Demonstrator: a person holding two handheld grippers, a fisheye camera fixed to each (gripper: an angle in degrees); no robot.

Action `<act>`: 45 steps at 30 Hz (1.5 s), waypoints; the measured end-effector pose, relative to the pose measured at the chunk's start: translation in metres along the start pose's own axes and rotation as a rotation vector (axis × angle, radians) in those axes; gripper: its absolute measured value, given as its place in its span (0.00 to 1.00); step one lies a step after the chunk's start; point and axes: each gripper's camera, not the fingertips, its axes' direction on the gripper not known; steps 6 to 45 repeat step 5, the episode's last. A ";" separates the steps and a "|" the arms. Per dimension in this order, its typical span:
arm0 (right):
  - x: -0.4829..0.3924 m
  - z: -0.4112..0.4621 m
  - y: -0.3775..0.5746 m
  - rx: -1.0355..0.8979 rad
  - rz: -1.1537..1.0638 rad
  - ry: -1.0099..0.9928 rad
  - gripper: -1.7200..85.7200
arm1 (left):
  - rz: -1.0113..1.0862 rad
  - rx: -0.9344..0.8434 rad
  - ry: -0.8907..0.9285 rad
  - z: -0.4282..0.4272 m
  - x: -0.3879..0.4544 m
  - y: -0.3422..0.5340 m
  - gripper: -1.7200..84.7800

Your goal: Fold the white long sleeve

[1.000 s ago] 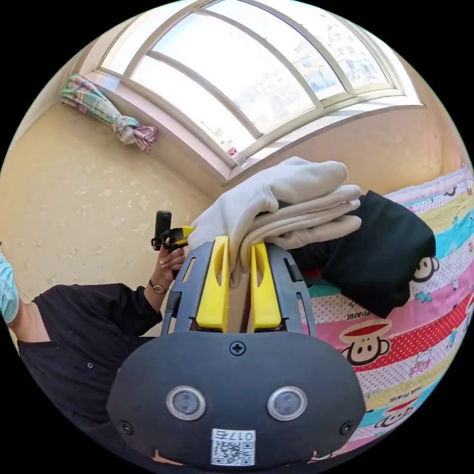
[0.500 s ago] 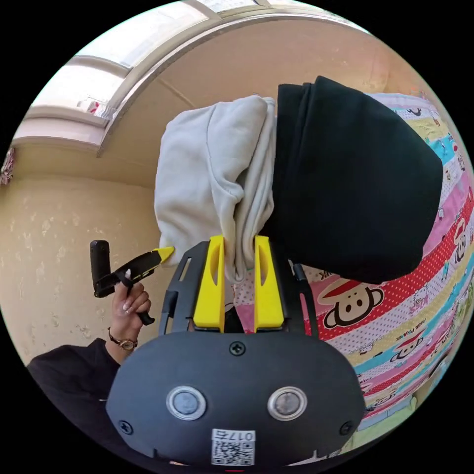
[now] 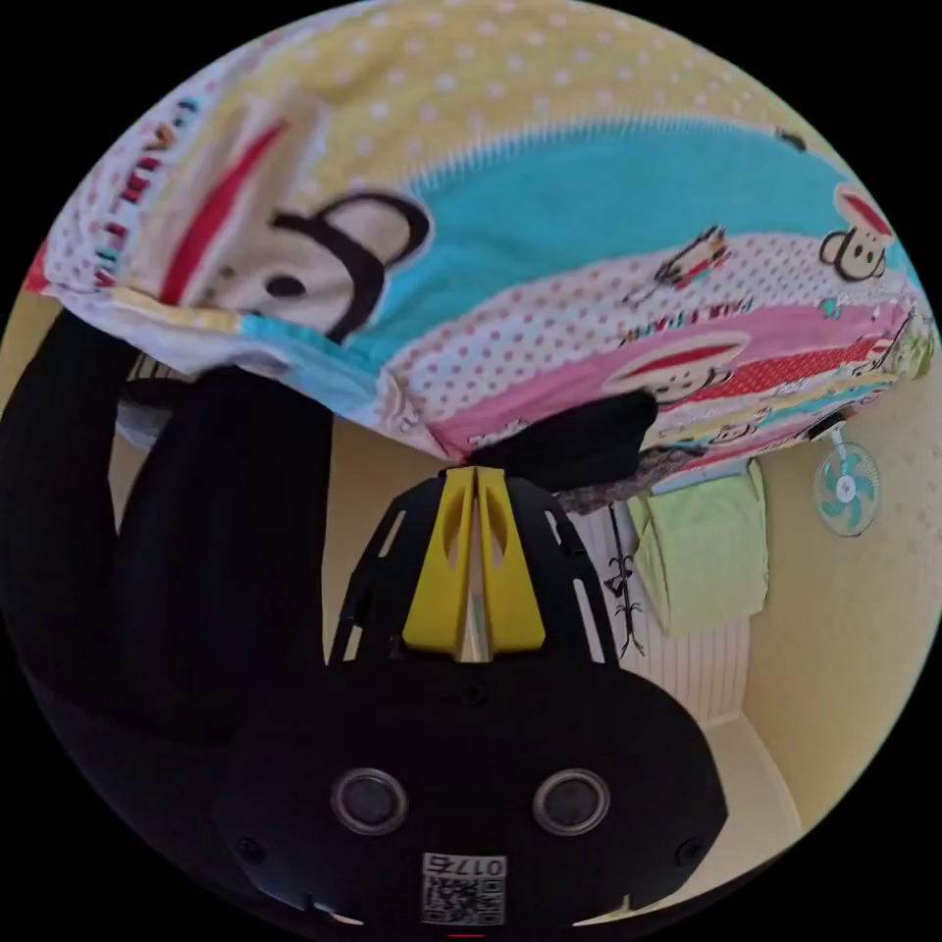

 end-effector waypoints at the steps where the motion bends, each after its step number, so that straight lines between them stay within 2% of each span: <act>1: 0.002 0.056 0.016 -0.086 0.023 -0.093 0.03 | -0.038 -0.115 -0.181 0.021 -0.007 0.011 0.01; 3: 0.010 0.119 0.050 -0.098 0.104 -0.359 0.03 | -0.109 -0.250 -0.417 0.043 -0.018 0.034 0.01; 5: 0.022 0.179 0.101 0.026 0.241 -0.692 0.02 | -0.114 -0.266 -0.493 0.048 -0.021 0.061 0.01; 45: 0.022 0.179 0.101 0.026 0.241 -0.692 0.02 | -0.114 -0.266 -0.493 0.048 -0.021 0.061 0.01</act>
